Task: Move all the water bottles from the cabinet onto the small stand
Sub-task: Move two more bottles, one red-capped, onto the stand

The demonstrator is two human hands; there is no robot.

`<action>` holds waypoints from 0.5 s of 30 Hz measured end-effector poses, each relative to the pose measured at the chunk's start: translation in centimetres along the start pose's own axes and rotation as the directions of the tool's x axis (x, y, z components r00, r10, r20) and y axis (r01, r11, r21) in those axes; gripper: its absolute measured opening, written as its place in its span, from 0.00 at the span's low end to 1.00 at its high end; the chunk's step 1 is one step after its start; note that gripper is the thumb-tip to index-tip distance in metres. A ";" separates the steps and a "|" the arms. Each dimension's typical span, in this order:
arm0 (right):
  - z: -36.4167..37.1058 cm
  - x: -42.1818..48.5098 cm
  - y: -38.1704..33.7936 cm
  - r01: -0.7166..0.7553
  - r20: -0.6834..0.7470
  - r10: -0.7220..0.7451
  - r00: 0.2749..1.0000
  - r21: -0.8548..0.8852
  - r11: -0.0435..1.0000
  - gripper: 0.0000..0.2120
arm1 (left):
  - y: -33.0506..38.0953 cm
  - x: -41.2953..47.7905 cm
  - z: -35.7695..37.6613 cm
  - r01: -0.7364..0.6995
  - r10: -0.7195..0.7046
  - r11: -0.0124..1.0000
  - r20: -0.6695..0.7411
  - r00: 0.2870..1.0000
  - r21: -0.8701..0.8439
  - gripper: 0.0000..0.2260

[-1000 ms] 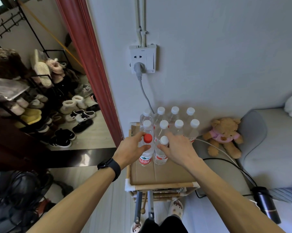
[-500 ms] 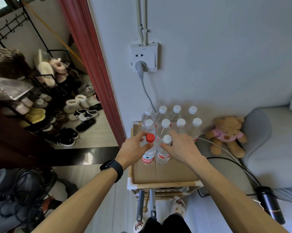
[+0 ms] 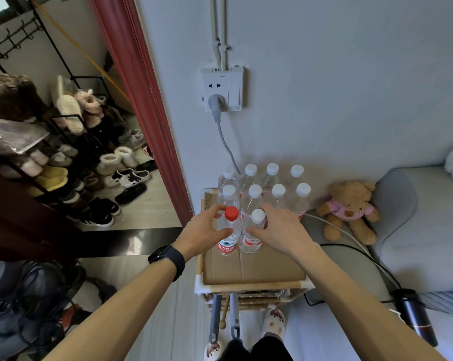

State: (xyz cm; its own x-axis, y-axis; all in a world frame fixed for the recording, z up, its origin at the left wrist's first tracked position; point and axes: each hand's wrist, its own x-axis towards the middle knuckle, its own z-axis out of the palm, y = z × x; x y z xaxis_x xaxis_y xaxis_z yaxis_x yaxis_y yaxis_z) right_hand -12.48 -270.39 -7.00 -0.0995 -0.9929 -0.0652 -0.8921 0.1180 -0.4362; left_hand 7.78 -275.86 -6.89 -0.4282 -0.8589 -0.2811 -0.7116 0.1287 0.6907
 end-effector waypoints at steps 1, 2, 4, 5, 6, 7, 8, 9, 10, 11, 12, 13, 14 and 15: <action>0.0 -0.1 0.0 0.004 -0.005 -0.004 1.000 -0.001 1.000 0.31 | 0.0 0.0 0.0 -0.009 0.009 1.000 0.003 1.000 0.014 0.26; 0.1 -0.1 0.1 0.009 -0.007 -0.009 1.000 -0.001 1.000 0.31 | 0.1 -0.1 -0.1 -0.016 0.016 1.000 0.007 1.000 0.027 0.26; 0.2 -0.3 0.2 0.013 -0.011 -0.013 1.000 0.000 1.000 0.30 | 0.2 0.0 -0.1 -0.033 0.033 0.998 0.010 0.999 0.048 0.26; 0.2 -0.3 0.2 0.012 -0.013 -0.012 1.000 -0.001 1.000 0.30 | 0.2 0.1 0.0 -0.044 0.043 0.997 0.012 0.999 0.059 0.26; 0.2 -0.4 0.2 0.012 -0.018 -0.012 1.000 -0.003 1.000 0.29 | 0.2 0.2 0.0 -0.051 0.050 0.996 0.012 0.999 0.068 0.25; 0.2 -0.4 0.2 0.009 -0.022 -0.010 1.000 -0.008 1.000 0.28 | 0.1 0.3 0.0 -0.055 0.055 0.996 0.008 0.998 0.073 0.24; 0.2 -0.4 0.2 0.008 -0.024 -0.008 1.000 -0.012 1.000 0.28 | 0.2 0.3 0.0 -0.055 0.055 0.996 -0.001 0.998 0.072 0.24; 0.1 -0.5 0.1 0.004 -0.022 -0.005 1.000 -0.013 1.000 0.27 | 0.2 0.3 0.0 -0.049 0.050 0.996 -0.006 0.999 0.069 0.24; 0.1 -0.5 0.1 -0.002 -0.013 0.002 1.000 -0.016 1.000 0.26 | 0.2 0.2 -0.1 -0.042 0.043 0.997 -0.006 0.999 0.065 0.24; -0.1 -0.4 0.1 -0.011 0.004 0.011 1.000 -0.017 1.000 0.24 | 0.2 0.1 -0.1 -0.035 0.035 0.997 -0.006 0.999 0.063 0.24; -0.2 -0.4 0.1 -0.015 0.025 0.016 1.000 -0.015 1.000 0.21 | 0.3 0.0 -0.2 -0.028 0.029 0.998 -0.009 1.000 0.063 0.25; -0.3 -0.5 0.2 -0.017 0.044 0.018 0.999 -0.015 1.000 0.20 | 0.2 -0.3 -0.2 -0.018 0.019 0.998 -0.015 1.000 0.065 0.25; -0.5 -0.5 0.2 -0.015 0.051 0.016 0.999 -0.015 1.000 0.21 | 0.2 -0.6 -0.3 -0.009 0.010 0.998 -0.027 1.000 0.065 0.24; -0.6 -0.6 0.3 -0.009 0.053 0.009 0.999 -0.017 1.000 0.22 | 0.0 -1.0 -0.3 0.001 0.002 0.998 -0.041 0.999 0.068 0.24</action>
State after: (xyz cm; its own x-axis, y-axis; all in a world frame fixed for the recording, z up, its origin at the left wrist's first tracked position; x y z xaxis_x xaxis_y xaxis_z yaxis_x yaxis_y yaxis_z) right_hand -12.94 -269.74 -6.52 -0.0843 -0.9895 -0.1170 -0.8983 0.1263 -0.4207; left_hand 8.35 -275.12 -6.43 -0.4061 -0.8783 -0.2525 -0.7484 0.1611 0.6433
